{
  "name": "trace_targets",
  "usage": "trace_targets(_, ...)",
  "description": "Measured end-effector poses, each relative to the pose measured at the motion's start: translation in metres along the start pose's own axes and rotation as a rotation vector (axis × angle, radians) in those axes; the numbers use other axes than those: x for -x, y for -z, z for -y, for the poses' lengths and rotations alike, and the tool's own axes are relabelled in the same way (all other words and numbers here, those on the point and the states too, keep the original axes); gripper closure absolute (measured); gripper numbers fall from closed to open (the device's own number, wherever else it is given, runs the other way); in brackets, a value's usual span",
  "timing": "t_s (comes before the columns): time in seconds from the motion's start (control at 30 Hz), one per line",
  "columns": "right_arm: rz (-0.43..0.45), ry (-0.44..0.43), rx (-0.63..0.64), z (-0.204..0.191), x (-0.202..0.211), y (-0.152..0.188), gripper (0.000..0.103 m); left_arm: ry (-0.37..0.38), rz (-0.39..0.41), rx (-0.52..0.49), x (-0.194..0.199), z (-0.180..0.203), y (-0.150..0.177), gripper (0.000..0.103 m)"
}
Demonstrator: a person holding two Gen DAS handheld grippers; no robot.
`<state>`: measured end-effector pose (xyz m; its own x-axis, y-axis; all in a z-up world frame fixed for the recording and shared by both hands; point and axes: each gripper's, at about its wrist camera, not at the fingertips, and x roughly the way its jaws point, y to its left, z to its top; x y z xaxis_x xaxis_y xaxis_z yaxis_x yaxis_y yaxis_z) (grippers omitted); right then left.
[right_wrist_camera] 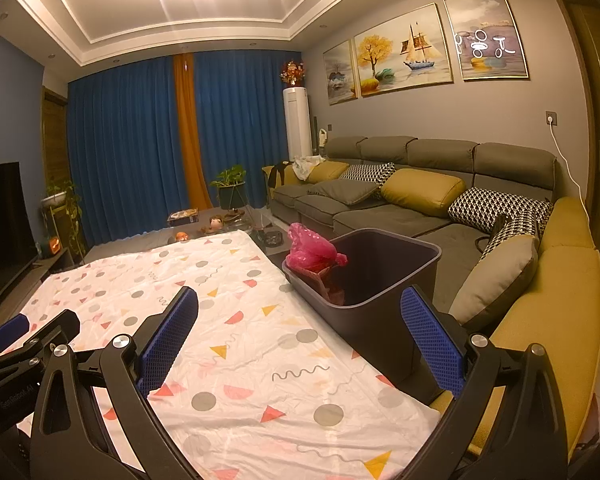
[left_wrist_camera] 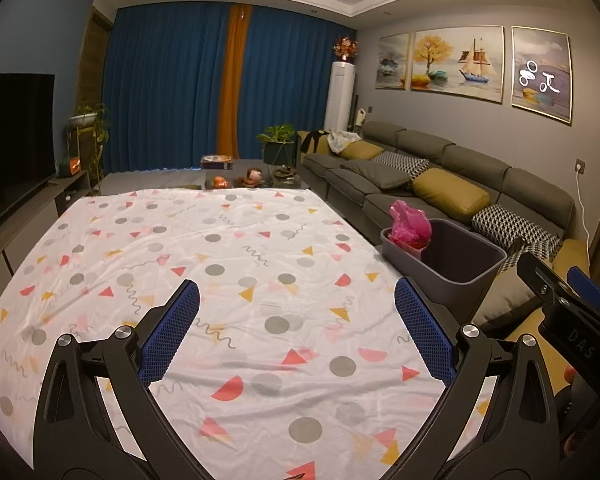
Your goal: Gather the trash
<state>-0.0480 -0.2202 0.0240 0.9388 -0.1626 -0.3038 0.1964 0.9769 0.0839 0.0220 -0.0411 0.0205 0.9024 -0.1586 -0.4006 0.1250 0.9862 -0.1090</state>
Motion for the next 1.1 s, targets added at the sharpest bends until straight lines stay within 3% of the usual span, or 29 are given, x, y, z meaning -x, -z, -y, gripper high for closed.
trace_targets(1.1,-0.002,-0.001,-0.009,-0.0029,-0.0019,0.0002,0.006,-0.010,-0.007,0.013,0.0015,-0.0047,0.0011,0.006)
